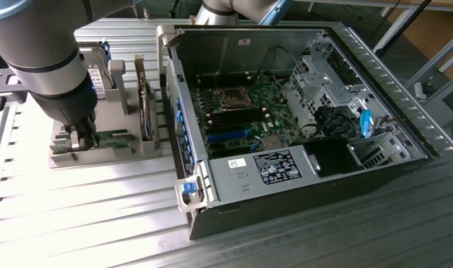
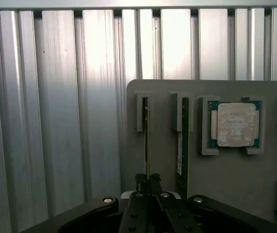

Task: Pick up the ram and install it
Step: 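Pick up the ram and move it above insertion slot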

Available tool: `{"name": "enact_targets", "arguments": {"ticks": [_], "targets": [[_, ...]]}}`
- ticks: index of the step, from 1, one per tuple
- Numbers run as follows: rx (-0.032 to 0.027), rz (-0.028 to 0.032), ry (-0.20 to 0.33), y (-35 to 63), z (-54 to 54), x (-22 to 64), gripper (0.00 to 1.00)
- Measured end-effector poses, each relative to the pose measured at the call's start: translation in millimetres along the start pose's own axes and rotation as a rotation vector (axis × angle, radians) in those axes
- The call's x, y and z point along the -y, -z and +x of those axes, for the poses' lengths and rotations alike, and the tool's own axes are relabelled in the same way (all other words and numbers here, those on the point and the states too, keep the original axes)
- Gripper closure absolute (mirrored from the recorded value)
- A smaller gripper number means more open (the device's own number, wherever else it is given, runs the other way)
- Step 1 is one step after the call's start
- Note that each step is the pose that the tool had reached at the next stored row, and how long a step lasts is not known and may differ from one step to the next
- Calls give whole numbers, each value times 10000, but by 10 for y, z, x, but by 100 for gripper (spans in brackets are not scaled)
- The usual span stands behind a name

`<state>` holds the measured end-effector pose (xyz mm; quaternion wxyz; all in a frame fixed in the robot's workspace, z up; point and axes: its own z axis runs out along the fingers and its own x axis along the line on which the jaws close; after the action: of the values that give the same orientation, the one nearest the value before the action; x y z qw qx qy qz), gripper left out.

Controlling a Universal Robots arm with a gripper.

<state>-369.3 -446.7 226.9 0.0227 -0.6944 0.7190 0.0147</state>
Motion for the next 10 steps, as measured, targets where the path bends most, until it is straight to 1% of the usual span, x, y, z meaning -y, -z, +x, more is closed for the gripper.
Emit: {"name": "enact_targets", "arguments": {"ticks": [3, 10], "targets": [[-1, -1, 0, 57, -3, 1, 89], [0, 0, 0, 116, -6, 1, 89]]}}
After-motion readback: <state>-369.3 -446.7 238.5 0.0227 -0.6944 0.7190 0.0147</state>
